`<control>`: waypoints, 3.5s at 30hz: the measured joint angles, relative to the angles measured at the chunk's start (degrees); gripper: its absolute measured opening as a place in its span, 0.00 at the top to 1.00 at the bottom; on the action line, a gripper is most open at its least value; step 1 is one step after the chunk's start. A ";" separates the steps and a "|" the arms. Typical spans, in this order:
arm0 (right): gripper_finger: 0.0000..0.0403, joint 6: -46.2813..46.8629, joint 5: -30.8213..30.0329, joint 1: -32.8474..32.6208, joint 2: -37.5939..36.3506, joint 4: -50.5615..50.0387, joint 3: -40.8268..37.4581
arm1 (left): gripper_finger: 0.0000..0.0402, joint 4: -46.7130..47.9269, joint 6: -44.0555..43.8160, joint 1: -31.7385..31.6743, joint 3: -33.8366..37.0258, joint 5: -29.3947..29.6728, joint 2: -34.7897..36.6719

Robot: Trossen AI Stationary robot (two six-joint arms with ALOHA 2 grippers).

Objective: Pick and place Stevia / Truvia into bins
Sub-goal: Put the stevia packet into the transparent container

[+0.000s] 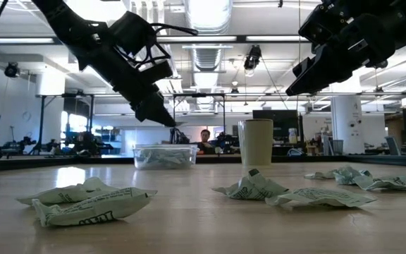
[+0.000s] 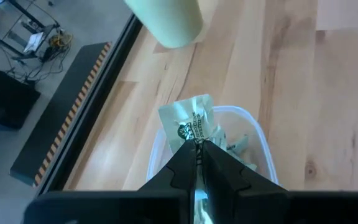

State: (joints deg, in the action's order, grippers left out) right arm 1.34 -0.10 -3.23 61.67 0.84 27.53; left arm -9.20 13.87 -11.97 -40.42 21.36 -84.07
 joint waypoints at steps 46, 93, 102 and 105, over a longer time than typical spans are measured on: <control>0.82 1.38 0.51 -0.02 3.96 1.50 -0.02 | 0.72 0.42 -3.11 -1.38 0.43 -5.23 0.13; 0.82 9.21 4.27 -8.35 21.66 1.51 -0.39 | 0.72 7.28 -6.21 20.35 1.71 -14.00 6.64; 0.76 11.58 2.93 -8.54 21.26 1.53 -0.44 | 0.72 7.23 -6.19 20.35 1.93 -14.00 6.60; 0.71 11.80 2.93 -8.54 20.64 1.55 -0.42 | 0.72 7.24 -6.19 20.35 2.08 -14.00 6.60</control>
State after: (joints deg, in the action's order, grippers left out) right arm 13.15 2.83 -11.77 82.31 2.39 27.11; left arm -1.96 7.68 8.38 -38.35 7.35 -77.47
